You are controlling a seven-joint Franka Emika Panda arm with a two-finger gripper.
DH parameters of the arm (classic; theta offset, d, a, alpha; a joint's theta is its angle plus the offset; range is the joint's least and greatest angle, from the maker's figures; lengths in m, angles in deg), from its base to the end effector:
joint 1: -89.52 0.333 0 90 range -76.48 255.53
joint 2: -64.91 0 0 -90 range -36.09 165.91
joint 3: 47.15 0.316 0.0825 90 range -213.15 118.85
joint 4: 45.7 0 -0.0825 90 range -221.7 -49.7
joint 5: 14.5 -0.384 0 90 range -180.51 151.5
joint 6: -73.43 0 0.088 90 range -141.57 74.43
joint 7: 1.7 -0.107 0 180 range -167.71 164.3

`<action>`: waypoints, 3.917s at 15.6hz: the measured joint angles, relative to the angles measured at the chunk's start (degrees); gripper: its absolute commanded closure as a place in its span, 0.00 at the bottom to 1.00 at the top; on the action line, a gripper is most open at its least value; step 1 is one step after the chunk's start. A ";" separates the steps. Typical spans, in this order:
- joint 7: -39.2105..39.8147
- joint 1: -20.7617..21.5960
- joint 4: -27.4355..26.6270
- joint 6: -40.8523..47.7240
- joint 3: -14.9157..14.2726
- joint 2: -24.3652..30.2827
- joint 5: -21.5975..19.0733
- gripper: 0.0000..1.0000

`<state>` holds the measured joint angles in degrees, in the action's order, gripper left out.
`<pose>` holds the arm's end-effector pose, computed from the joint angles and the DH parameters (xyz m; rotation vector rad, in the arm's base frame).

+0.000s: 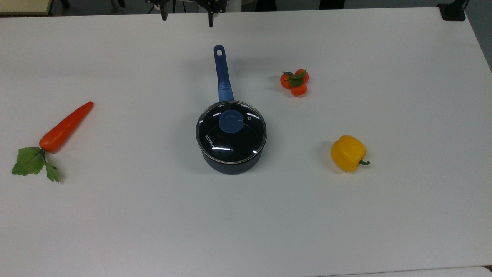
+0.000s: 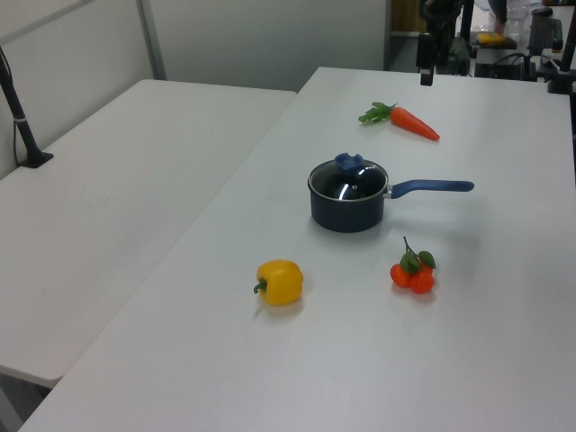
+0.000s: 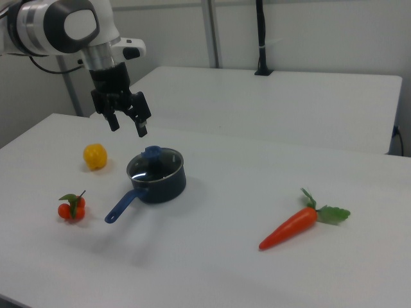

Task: Open lid
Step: 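Move the gripper over the saucepan toward the blue lid knob, then lower the open gripper around the blue knob of the glass lid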

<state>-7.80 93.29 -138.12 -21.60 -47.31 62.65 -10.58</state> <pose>0.5723 0.0294 0.5902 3.0735 -0.0579 0.0182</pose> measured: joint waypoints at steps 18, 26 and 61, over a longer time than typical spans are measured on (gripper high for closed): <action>0.13 2.57 -1.30 -24.05 1.81 -13.00 -0.44 0.00; 4.72 3.23 -1.02 -29.93 1.83 -18.17 -0.43 0.04; 4.75 4.18 -0.87 -31.90 2.00 -19.30 -0.43 0.33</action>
<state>-3.05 97.46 -138.99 -53.50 -45.31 43.35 -11.01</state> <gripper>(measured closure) 0.251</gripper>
